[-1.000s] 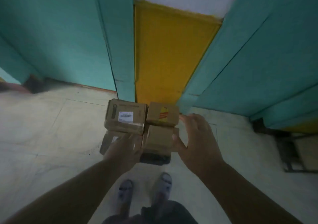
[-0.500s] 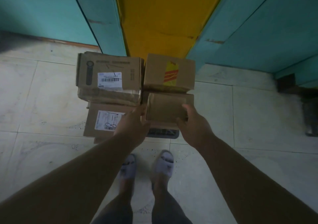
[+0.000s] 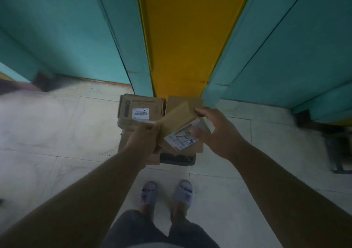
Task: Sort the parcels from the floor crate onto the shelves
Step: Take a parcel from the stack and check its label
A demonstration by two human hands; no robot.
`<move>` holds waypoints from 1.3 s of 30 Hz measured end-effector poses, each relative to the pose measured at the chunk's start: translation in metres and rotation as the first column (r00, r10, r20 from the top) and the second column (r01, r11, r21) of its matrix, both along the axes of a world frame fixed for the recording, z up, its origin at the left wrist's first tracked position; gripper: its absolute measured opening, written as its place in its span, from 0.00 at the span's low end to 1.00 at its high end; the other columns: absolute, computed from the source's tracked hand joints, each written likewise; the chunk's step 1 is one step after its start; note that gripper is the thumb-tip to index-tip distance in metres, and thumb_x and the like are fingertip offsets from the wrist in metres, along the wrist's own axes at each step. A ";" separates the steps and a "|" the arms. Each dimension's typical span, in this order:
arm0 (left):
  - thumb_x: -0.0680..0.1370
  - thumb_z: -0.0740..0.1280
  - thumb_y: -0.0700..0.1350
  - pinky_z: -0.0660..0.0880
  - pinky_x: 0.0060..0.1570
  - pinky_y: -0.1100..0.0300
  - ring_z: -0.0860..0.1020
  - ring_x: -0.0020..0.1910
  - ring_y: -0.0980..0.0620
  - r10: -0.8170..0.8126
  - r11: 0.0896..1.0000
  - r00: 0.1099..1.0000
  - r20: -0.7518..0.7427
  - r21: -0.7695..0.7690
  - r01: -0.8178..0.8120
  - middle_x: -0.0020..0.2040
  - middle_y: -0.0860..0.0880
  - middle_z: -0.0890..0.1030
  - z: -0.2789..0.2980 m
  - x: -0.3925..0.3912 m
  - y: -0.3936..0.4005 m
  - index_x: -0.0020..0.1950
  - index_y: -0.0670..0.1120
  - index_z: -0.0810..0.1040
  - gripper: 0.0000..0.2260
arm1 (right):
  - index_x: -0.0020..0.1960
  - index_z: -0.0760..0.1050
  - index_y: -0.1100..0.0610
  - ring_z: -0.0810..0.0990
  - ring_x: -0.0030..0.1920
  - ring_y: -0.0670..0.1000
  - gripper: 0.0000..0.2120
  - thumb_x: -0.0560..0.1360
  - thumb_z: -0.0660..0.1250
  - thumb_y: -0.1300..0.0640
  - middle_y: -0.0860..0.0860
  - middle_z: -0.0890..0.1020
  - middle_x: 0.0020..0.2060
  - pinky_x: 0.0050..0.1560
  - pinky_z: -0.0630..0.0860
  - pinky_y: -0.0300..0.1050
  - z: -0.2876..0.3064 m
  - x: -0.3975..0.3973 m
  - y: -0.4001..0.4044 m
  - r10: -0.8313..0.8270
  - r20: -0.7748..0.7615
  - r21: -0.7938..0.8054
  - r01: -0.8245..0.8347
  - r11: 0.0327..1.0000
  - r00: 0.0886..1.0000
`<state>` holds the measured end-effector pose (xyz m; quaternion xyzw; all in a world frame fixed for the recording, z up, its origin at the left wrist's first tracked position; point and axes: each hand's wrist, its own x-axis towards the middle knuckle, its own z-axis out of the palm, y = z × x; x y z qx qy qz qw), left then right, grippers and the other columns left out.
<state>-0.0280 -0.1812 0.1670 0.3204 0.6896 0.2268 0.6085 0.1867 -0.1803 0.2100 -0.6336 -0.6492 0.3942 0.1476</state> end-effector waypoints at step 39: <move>0.68 0.78 0.48 0.75 0.63 0.49 0.82 0.55 0.58 -0.733 0.623 0.644 0.221 0.598 0.504 0.65 0.56 0.78 0.166 0.364 -0.165 0.64 0.61 0.72 0.27 | 0.64 0.68 0.40 0.84 0.43 0.44 0.19 0.76 0.70 0.43 0.41 0.84 0.46 0.39 0.77 0.41 0.156 0.275 -0.327 -0.828 -0.134 0.067 0.838 0.541 0.545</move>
